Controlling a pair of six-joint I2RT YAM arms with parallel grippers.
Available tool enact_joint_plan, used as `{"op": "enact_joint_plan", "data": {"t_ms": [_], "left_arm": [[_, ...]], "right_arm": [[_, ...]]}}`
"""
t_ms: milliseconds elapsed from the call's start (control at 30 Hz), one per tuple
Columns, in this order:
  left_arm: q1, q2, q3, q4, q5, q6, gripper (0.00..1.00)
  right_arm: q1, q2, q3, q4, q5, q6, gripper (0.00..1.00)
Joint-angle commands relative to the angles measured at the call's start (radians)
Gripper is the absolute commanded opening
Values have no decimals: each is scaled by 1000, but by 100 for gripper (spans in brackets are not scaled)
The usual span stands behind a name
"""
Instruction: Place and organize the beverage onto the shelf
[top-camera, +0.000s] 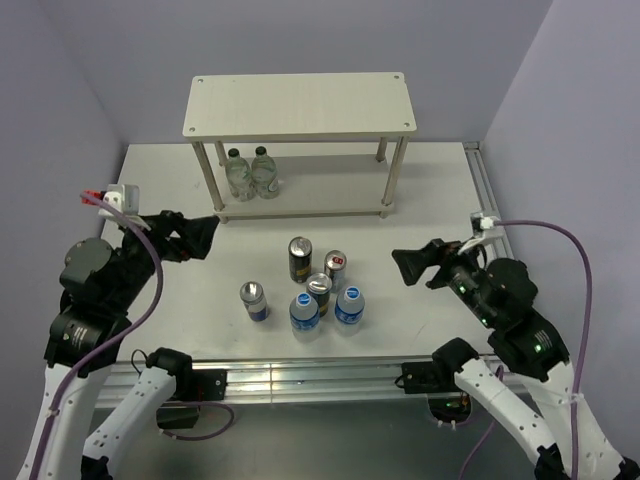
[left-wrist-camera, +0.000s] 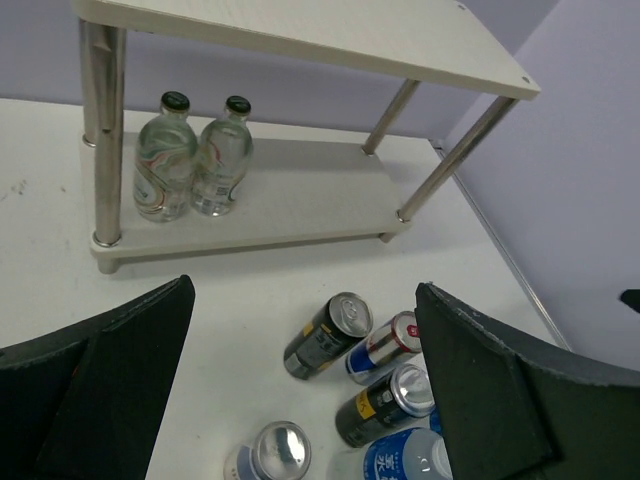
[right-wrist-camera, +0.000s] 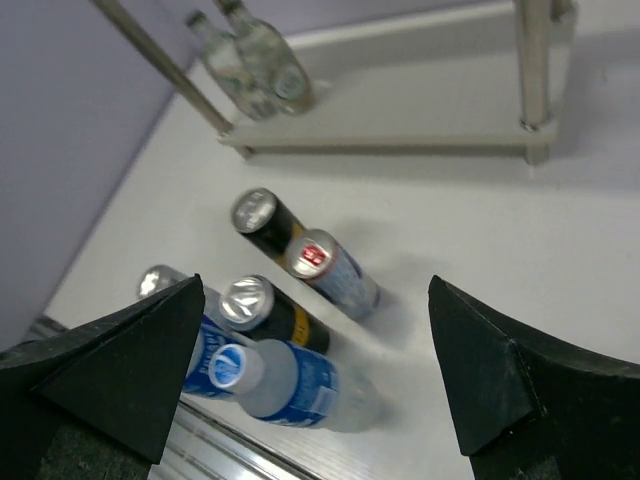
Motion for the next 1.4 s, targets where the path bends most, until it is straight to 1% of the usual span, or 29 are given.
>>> {"op": "enact_joint_plan", "data": {"t_ms": [0, 33, 67, 100, 133, 167, 200, 233, 267, 300, 333, 467, 500, 567, 600, 633, 667, 700, 733, 767, 800, 833, 867, 900, 967, 1033, 1167, 1233, 1367], "left_arm": [[-5, 103, 15, -29, 83, -38, 99], [-12, 115, -1, -9, 68, -54, 99], [-54, 136, -17, 23, -30, -64, 99], [-86, 153, -12, 28, -64, -71, 99], [-126, 178, 1, 19, -168, -72, 99], [-216, 242, 50, -8, -255, -71, 99], [-264, 279, 79, -30, -472, -68, 99], [-370, 319, 113, -56, -573, -65, 99], [-428, 378, 171, -79, -648, -63, 99], [-475, 397, 188, -76, -734, -55, 99], [-571, 407, 196, -66, -765, -54, 99], [-805, 338, 112, -4, -900, -147, 99], [-844, 321, 88, -4, -959, -213, 99], [-988, 301, 16, -16, -1027, -276, 99], [-1034, 307, 2, -36, -1061, -346, 99], [-1128, 319, -15, -79, -1125, -386, 99], [-1179, 363, -14, -125, -1164, -435, 99], [-1225, 396, -6, -177, -1196, -495, 99], [-1326, 429, 20, -332, -1263, -657, 99], [-1374, 504, 40, -423, -1279, -758, 99], [-1413, 540, 58, -515, -1288, -981, 99], [-1475, 572, 80, -597, -1294, -1058, 99], [-1500, 621, 83, -668, -1288, -1112, 99], [-1514, 637, 81, -673, -1282, -1146, 99], [-1542, 664, 55, -642, -1264, -1134, 99], [-1551, 666, 13, -556, -1230, -1105, 99], [-1559, 646, -98, -423, -1192, -1097, 99], [-1557, 637, -169, -301, -1184, -1047, 99], [-1533, 655, -242, -133, -1175, -973, 99]], "right_arm": [[60, 127, 17, -92, 178, 5, 100], [98, 144, 22, -95, 321, 26, 100], [203, 163, 39, -100, 394, 36, 100], [261, 221, 56, -112, 488, 56, 100], [319, 261, 75, -146, 565, 71, 100], [376, 302, 127, -173, 720, 88, 100], [481, 375, 152, -199, 789, 137, 100], [535, 397, 172, -225, 850, 155, 100], [587, 413, 191, -229, 946, 169, 100], [673, 407, 192, -214, 975, 188, 100], [707, 395, 185, -200, 999, 195, 100], [821, 280, 78, -147, 1027, 270, 100], [847, 270, 64, -187, 1051, 346, 100], [933, 287, 39, -245, 1082, 424, 100], [968, 308, 37, -309, 1116, 503, 100], [1052, 334, 39, -356, 1145, 560, 100], [1103, 408, 62, -418, 1177, 638, 100], [1160, 449, 80, -572, 1208, 833, 100], [1218, 491, 100, -667, 1258, 952, 100], [1314, 575, 140, -766, 1271, 1081, 100], [1353, 609, 152, -861, 1280, 1228, 100], [1382, 631, 157, -862, 1271, 1241, 100], [1395, 658, 143, -862, 1259, 1264, 100], [1399, 664, 130, -846, 1253, 1316, 100], [1406, 654, 68, -765, 1227, 1292, 100], [1407, 634, -2, -628, 1204, 1220, 100], [1407, 599, -104, -534, 1170, 1235, 100], [1407, 594, -156, -490, 1171, 1240, 100], [1393, 576, -228, -342, 1183, 1156, 100]]}}
